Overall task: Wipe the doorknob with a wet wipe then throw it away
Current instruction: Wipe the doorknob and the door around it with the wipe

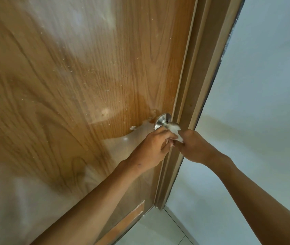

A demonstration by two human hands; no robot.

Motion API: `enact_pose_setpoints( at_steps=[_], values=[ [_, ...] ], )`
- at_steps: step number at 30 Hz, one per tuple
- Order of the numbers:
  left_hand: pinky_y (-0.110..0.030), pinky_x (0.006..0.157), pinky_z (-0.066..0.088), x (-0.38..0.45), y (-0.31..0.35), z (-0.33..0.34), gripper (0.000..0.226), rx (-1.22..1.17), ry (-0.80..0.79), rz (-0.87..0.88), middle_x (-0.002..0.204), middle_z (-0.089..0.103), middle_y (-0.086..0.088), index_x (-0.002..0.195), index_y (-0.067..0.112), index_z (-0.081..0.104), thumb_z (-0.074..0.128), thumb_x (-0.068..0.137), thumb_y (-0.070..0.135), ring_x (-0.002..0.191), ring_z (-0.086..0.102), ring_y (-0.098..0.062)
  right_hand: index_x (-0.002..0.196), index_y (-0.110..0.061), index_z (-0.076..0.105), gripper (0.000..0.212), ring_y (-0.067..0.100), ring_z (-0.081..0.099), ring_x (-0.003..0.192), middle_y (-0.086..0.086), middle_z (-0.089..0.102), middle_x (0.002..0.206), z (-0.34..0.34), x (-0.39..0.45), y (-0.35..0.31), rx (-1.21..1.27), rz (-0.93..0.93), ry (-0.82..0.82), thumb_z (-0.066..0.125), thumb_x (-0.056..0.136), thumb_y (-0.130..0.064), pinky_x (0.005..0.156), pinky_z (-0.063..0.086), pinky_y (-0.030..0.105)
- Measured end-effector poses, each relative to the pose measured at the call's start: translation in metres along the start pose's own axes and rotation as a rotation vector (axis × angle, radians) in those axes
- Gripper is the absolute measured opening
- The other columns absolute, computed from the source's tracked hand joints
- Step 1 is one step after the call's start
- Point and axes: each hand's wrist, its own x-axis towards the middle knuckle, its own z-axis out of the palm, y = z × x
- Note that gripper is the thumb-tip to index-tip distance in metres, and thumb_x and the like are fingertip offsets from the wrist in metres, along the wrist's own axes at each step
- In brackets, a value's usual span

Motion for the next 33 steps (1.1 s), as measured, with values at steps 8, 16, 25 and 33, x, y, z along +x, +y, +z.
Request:
enact_pose_setpoints(
  at_steps=[8,16,25,33],
  values=[
    [-0.021,0.088,0.054,-0.005,0.008,0.012,0.016,-0.455,0.11,-0.32,0.104,0.071,-0.002,0.101,0.01,0.072,0.064,0.089,0.004,0.098,0.067,-0.008,0.115,-0.029,0.059,0.029,0.009,0.066,0.09,-0.007,0.066,0.106,0.015,-0.034,0.004,0.717,0.122,0.202,0.068,0.088,-0.032,0.065,0.053,0.018],
    [-0.018,0.089,0.05,0.011,0.012,-0.003,0.026,-0.307,0.308,-0.273,0.114,0.067,0.003,0.112,0.015,0.065,0.053,0.094,0.002,0.104,0.062,-0.003,0.117,-0.02,0.07,0.025,0.003,0.066,0.089,-0.011,0.072,0.103,0.004,-0.018,-0.001,0.558,0.14,0.731,0.056,0.096,-0.016,0.071,0.051,0.009],
    [-0.007,0.09,0.046,0.02,0.018,-0.013,0.031,-0.16,0.325,-0.258,0.121,0.063,-0.001,0.117,0.014,0.06,0.043,0.096,-0.001,0.115,0.058,-0.01,0.129,-0.004,0.06,0.034,0.025,0.048,0.133,0.014,0.059,0.134,0.041,-0.002,0.013,-0.211,-0.529,0.498,0.057,0.095,-0.01,0.111,0.04,0.044],
    [-0.005,0.088,0.038,0.017,0.008,-0.023,0.035,-0.047,0.071,-0.26,0.132,0.055,0.002,0.128,0.019,0.052,0.042,0.098,0.004,0.121,0.052,-0.008,0.127,-0.01,0.063,0.037,0.003,0.049,0.122,-0.005,0.059,0.128,0.05,0.006,0.001,0.051,-0.339,0.672,0.047,0.098,-0.027,0.104,0.039,0.014]
  ],
)
